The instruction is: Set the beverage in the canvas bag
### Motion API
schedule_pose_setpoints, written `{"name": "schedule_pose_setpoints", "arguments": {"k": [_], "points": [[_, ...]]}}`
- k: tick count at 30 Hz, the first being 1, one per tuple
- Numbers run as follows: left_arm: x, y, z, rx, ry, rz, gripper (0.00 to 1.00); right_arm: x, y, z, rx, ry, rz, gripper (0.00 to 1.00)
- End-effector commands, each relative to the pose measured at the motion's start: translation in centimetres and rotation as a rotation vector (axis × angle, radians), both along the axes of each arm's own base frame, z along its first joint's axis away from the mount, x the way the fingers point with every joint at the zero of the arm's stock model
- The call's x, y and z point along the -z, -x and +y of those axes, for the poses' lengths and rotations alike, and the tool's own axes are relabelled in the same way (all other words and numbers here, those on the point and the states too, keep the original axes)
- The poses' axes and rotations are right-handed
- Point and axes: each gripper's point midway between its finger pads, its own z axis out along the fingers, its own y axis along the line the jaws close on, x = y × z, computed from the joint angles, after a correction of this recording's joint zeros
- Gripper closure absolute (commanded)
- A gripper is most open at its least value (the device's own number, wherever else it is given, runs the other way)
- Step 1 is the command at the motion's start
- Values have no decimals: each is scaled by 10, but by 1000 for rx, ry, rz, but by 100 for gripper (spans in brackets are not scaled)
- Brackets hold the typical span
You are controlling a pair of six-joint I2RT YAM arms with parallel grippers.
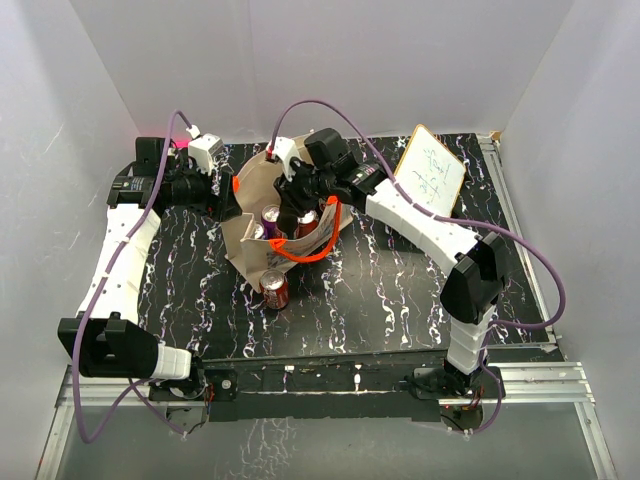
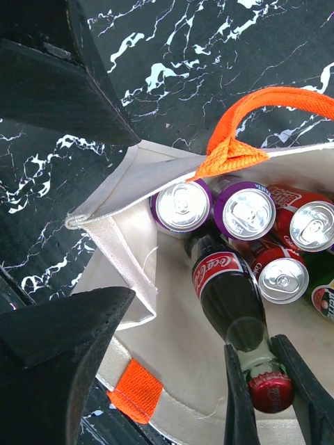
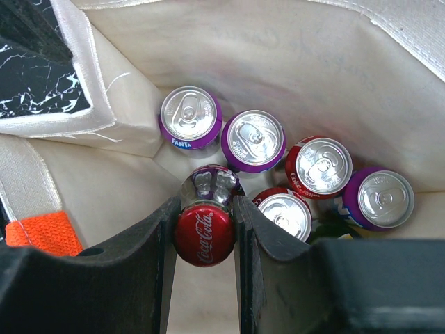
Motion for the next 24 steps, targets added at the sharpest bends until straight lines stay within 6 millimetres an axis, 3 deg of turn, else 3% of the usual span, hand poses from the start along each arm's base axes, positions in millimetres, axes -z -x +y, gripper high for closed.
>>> {"name": "schedule_pose_setpoints", "arguments": {"k": [1, 9, 18, 24], "points": [[-10, 4, -3, 14, 26, -25, 20, -62, -3, 5, -17, -100, -199, 92], [-11, 3, -3, 20, 22, -33, 19, -54, -9, 10, 23, -37, -235, 92], [-13, 5, -2, 27, 16, -46, 19, -7, 7, 10, -19, 32, -126, 92], [-16, 7, -3, 33, 17, -53, 19, 0, 11, 13, -51, 45, -83, 74]]}}
